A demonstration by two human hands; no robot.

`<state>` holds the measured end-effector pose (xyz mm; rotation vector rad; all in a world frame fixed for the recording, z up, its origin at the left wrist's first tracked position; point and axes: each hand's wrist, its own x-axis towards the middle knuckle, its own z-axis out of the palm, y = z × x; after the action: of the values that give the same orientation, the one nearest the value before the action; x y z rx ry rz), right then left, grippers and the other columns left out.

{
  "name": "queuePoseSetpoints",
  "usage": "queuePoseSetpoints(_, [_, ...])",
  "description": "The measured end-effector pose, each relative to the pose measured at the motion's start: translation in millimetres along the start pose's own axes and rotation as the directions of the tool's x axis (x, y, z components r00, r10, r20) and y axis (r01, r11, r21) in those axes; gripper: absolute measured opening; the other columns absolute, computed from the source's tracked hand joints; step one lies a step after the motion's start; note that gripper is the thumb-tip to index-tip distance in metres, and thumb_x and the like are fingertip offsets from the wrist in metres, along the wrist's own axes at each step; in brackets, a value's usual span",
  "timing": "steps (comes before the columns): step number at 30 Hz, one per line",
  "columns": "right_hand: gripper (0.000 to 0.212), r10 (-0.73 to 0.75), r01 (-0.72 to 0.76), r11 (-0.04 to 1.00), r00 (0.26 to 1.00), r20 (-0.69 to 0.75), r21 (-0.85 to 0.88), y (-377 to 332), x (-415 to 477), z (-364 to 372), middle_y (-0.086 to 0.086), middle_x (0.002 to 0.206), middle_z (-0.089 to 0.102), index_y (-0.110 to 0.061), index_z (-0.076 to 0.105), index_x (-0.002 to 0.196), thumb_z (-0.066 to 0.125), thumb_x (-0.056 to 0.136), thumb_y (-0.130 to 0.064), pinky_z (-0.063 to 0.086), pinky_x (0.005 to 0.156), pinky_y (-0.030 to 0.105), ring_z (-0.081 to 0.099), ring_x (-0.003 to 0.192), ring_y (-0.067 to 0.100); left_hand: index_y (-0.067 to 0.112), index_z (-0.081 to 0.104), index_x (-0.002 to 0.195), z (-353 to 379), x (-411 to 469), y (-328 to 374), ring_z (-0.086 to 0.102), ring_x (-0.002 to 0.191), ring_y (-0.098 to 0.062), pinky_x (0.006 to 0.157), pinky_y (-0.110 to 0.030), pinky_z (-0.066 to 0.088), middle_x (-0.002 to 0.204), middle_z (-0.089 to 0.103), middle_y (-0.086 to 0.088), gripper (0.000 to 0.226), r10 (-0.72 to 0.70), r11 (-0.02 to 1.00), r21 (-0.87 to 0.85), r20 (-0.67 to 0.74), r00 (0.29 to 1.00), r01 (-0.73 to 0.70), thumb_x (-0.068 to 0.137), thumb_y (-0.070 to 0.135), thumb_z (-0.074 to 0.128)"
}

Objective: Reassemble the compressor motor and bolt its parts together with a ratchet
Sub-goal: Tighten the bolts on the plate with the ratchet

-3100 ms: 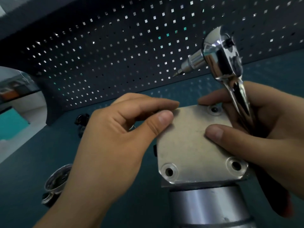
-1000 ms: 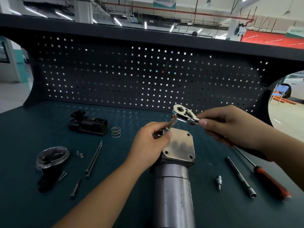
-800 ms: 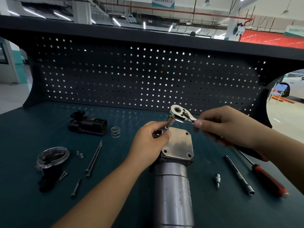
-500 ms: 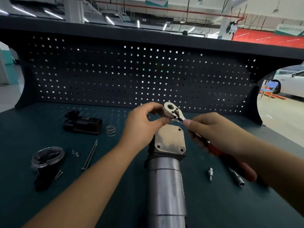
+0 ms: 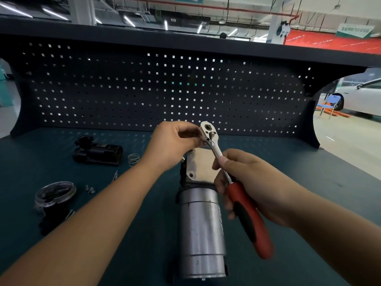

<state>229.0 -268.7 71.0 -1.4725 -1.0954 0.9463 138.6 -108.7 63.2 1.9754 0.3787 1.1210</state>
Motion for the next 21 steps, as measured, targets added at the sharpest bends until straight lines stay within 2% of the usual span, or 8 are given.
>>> queuePoseSetpoints(2, [0.019,-0.015,0.022,0.992,0.998,0.058,-0.121,-2,2,-10,0.006,0.056,0.055,-0.013,0.049,0.093,0.041,0.101,-0.028,0.047,0.042,0.029,0.052,0.041,0.021,0.028,0.072,0.077,-1,0,-1,0.068,0.078,-0.003,0.069,-0.017,0.054,0.081,0.074,0.011,0.026,0.0,1.0,-0.018,-0.001,1.0,0.0,0.076,0.002,0.074])
queuePoseSetpoints(5, [0.012,-0.064,0.092,0.914,0.994,0.084,-0.395,-11,9,-34,0.003,0.054,0.054,-0.017,0.054,0.084,0.061,0.088,-0.026,0.043,0.041,0.026,0.048,0.042,0.019,0.026,0.072,0.077,-3,0,-2,0.068,0.079,-0.002,0.075,-0.016,0.053,0.079,0.073,0.014,0.025,-0.003,0.999,-0.05,-0.002,1.0,0.003,0.075,0.001,0.073])
queuePoseSetpoints(8, [0.008,-0.16,0.163,0.645,0.984,0.077,-0.746,-30,23,-64,0.0,0.051,0.061,-0.015,0.063,0.076,0.069,0.079,-0.018,0.047,0.046,0.022,0.056,0.043,0.014,0.025,0.072,0.078,-4,1,-5,0.067,0.077,0.002,0.074,-0.011,0.05,0.075,0.072,0.016,0.024,-0.019,0.997,-0.082,-0.015,1.0,0.017,0.074,0.001,0.073])
queuePoseSetpoints(10, [0.017,-0.193,0.147,0.445,0.979,0.066,-0.883,-44,35,-81,-0.006,0.052,0.064,-0.017,0.065,0.071,0.068,0.075,-0.032,0.046,0.046,0.015,0.06,0.042,0.008,0.02,0.072,0.079,-5,2,-8,0.067,0.078,0.001,0.075,-0.012,0.05,0.075,0.073,0.014,0.02,-0.029,0.994,-0.106,-0.021,0.999,0.027,0.074,0.0,0.073])
queuePoseSetpoints(12, [0.033,-0.159,0.075,0.284,0.987,0.031,-0.956,-54,49,-95,-0.008,0.053,0.065,-0.018,0.063,0.066,0.065,0.072,-0.05,0.047,0.046,0.021,0.062,0.046,0.014,0.013,0.072,0.081,-4,3,-9,0.067,0.077,0.0,0.075,-0.012,0.051,0.075,0.072,0.011,0.016,-0.034,0.992,-0.121,-0.017,0.999,0.031,0.074,-0.001,0.073])
queuePoseSetpoints(14, [0.039,-0.146,0.029,0.154,0.989,0.006,-0.988,-56,65,-107,-0.006,0.061,0.064,-0.023,0.058,0.066,0.061,0.072,-0.062,0.045,0.057,0.027,0.063,0.063,0.018,0.013,0.072,0.081,-3,4,-10,0.067,0.077,-0.001,0.075,-0.012,0.051,0.075,0.072,0.01,0.016,-0.039,0.991,-0.127,-0.006,0.999,0.038,0.073,-0.001,0.073])
queuePoseSetpoints(16, [0.037,-0.196,0.042,0.119,0.98,0.018,-0.992,-56,78,-113,-0.009,0.075,0.058,-0.029,0.049,0.071,0.056,0.075,-0.065,0.039,0.063,0.029,0.056,0.073,0.012,0.017,0.071,0.08,-3,5,-10,0.068,0.078,-0.002,0.075,-0.011,0.05,0.075,0.073,0.011,0.019,-0.04,0.992,-0.116,0.006,0.999,0.04,0.074,-0.001,0.073])
queuePoseSetpoints(21, [0.052,-0.323,0.143,0.161,0.943,0.085,-0.977,-54,86,-114,-0.006,0.081,0.051,-0.024,0.047,0.084,0.035,0.066,-0.071,0.033,0.059,0.024,0.048,0.073,0.007,0.015,0.071,0.082,-6,4,-12,0.069,0.079,-0.003,0.075,-0.012,0.051,0.075,0.073,0.011,0.018,-0.036,0.99,-0.137,0.015,0.999,0.037,0.076,-0.002,0.071])
